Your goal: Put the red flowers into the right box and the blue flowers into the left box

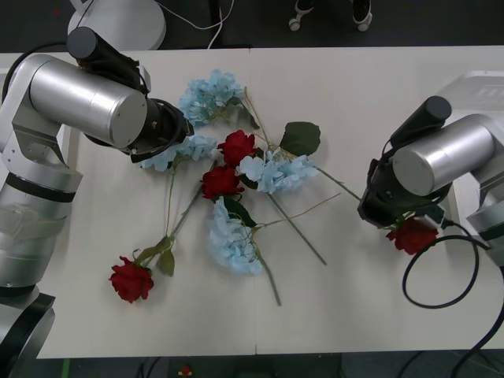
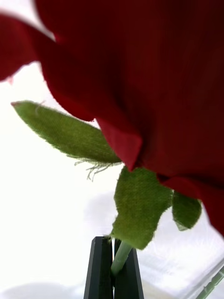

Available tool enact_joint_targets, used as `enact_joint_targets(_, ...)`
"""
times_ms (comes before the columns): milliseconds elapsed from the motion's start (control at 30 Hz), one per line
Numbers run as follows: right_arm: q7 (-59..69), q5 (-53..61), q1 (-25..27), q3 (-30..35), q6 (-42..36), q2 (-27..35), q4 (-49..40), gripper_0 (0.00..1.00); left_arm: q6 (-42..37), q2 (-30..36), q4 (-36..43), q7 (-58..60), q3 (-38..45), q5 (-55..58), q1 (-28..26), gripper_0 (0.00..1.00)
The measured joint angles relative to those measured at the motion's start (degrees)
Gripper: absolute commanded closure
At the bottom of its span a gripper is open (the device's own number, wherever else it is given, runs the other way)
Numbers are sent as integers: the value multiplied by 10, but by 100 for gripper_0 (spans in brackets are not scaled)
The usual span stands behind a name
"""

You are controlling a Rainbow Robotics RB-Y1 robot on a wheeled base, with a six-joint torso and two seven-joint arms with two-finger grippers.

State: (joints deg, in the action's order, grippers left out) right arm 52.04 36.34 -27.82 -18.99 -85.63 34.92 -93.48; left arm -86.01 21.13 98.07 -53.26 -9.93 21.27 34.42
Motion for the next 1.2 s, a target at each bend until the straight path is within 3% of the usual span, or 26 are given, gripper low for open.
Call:
enact_joint_targets(133, -150, 44, -7, 2, -3, 59, -27, 100, 0, 10, 17, -35, 2, 32, -35, 0)
enact_joint_targets(333, -334, 48, -8, 14, -13, 128, -103, 100, -1, 25, 108, -129, 2, 39, -124, 0)
enact_joint_targets(567, -725, 43, -9, 59, -10, 174, -100, 100, 51, 31, 112, -130, 4, 31, -166, 0)
enact_joint_targets(833, -1190, 42, -31, 156, 23, 192, 32, 100, 145, 31, 30, -136, -19, -14, -159, 0)
enact_joint_targets(1033, -1348, 42, -85, 159, 94, 198, 177, 100, 166, 29, -20, -137, -64, -59, -146, 0)
enact_joint_targets(1200, -1518, 35, -106, 142, 133, 198, 240, 100, 181, 15, -71, -146, -70, -70, -125, 0)
